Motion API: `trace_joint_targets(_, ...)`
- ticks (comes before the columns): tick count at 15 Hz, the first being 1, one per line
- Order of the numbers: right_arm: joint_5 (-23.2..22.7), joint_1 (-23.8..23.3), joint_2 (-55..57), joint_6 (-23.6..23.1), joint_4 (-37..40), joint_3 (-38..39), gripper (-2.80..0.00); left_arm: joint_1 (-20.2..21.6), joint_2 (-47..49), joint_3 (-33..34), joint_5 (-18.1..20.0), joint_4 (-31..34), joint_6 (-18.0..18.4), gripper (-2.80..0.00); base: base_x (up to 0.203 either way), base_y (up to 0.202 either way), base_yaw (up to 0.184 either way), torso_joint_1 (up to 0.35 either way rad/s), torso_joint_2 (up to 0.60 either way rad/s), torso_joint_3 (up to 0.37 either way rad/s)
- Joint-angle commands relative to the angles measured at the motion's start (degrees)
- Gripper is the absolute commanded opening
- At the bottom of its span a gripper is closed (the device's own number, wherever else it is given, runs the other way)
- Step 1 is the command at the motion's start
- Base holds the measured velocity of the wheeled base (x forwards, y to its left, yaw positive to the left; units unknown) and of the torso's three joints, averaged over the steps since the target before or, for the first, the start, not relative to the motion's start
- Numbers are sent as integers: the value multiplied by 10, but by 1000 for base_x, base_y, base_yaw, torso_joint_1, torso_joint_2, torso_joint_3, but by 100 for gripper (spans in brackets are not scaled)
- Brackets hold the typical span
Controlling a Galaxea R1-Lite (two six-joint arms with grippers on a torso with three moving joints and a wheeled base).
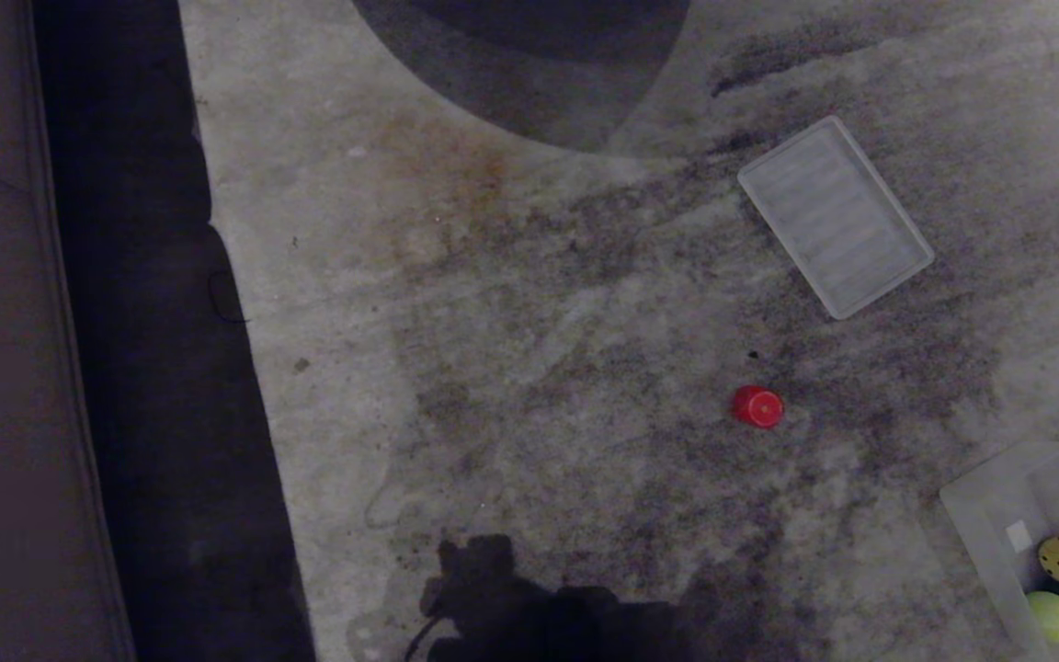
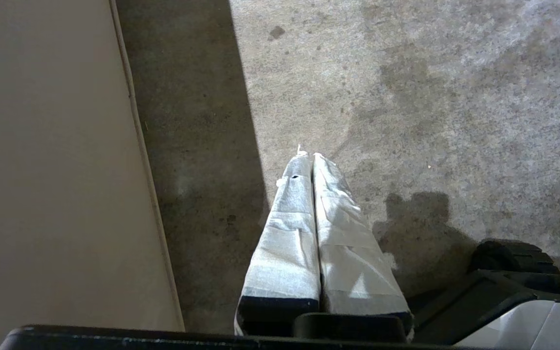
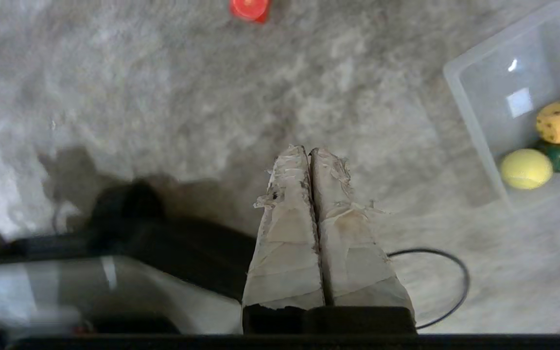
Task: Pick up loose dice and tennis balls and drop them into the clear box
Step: Pick up toys out of the box
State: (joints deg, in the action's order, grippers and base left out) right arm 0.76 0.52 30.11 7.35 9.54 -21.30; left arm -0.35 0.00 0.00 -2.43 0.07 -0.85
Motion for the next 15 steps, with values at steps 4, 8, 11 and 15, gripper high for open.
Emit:
trace_joint_targets(4,-31,20,390,44,-216,-29,-280,0,1,1,0,0,0,-280,0,0,0,0,0,0)
trace_joint_targets(8,-61,50,576,71,-364,-45,-280,0,1,1,0,0,0,-280,0,0,0,0,0,0)
trace_joint_targets(11,-67,69,679,104,-437,-80,-280,0,1,1,0,0,0,-280,0,0,0,0,0,0)
trace_joint_targets(15,-66,76,750,108,-456,-135,0,0,1,1,0,0,0,-280,0,0,0,0,0,0)
